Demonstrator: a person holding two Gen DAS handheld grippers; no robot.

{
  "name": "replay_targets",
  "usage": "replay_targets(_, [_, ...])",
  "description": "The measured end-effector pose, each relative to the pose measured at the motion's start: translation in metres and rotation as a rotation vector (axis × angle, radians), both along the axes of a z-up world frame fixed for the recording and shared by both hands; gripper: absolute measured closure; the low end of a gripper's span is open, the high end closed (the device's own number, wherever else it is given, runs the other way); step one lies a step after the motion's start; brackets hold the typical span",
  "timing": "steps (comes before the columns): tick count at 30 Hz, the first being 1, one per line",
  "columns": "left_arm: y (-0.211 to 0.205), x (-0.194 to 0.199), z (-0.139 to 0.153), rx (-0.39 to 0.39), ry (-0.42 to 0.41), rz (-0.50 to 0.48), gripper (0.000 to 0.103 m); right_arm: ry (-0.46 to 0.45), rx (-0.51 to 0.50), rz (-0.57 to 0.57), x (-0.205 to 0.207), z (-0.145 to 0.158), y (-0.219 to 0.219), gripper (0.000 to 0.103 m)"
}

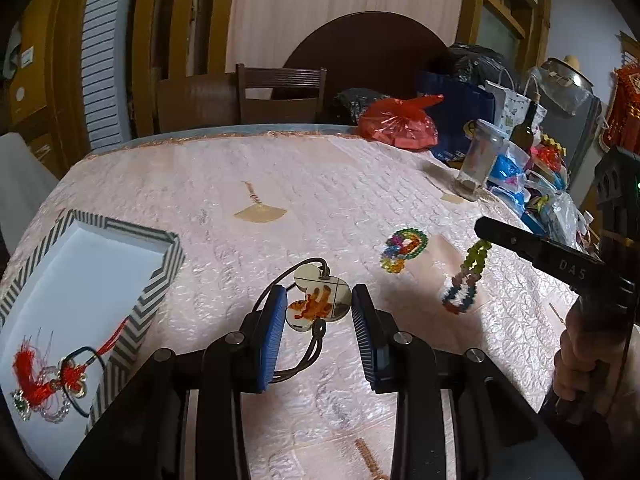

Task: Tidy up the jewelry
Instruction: 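Grasp the multicolour bead strand with the right tool, then carry the charm hair tie and bead strand over the tray and open both tools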

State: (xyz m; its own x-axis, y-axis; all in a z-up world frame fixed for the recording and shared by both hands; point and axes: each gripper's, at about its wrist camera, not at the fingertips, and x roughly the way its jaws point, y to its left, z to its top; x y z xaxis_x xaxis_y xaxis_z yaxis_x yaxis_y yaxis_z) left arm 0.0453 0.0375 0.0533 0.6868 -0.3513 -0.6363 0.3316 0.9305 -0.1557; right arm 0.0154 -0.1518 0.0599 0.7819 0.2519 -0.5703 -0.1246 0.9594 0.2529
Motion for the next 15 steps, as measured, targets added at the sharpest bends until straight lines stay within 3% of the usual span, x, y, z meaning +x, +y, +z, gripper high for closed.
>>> replay_targets(15, [0.069,-0.006,0.013,-0.040,-0.019,0.143,0.053,0.035,-0.108,0.058,0.006,0.008,0.049,0.096])
